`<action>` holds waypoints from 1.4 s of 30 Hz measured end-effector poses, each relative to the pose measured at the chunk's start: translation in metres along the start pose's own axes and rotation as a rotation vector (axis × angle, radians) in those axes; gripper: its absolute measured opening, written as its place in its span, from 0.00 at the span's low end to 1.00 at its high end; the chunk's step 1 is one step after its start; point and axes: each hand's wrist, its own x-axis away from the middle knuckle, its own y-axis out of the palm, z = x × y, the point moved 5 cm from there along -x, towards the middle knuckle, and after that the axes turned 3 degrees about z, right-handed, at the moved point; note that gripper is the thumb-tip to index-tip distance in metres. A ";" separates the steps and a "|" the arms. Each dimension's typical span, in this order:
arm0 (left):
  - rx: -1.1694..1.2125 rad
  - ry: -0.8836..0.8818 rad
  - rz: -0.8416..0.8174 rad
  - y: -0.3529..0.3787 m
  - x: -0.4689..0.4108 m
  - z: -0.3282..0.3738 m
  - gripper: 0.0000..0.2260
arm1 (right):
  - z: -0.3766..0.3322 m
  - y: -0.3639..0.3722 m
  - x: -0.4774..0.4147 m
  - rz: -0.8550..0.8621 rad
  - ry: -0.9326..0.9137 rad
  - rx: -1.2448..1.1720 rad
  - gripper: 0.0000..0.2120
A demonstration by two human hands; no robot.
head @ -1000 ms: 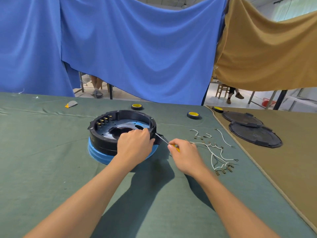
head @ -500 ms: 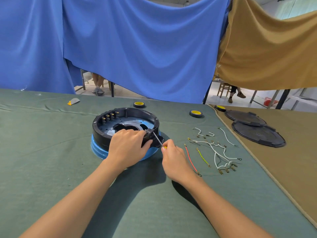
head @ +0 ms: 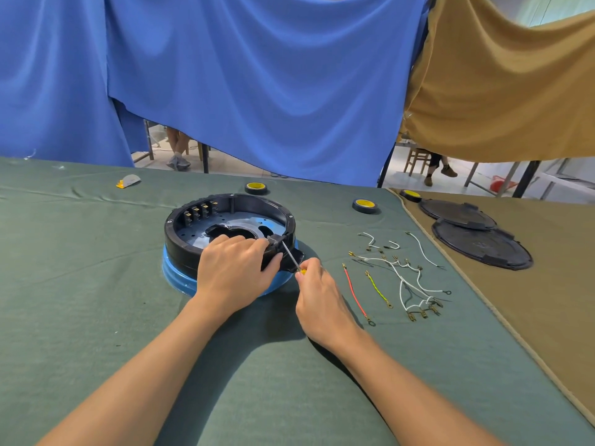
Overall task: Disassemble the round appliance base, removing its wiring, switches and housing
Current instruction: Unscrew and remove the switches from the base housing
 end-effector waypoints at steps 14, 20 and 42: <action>-0.011 -0.003 0.025 -0.001 0.001 0.000 0.19 | 0.015 -0.007 -0.029 -0.028 0.312 -0.205 0.04; 0.003 -0.012 0.036 0.001 0.002 -0.002 0.18 | 0.014 0.002 -0.021 0.037 0.195 -0.058 0.17; 0.052 -0.203 -0.015 -0.010 -0.005 -0.001 0.18 | 0.019 0.002 -0.030 0.024 0.333 -0.010 0.11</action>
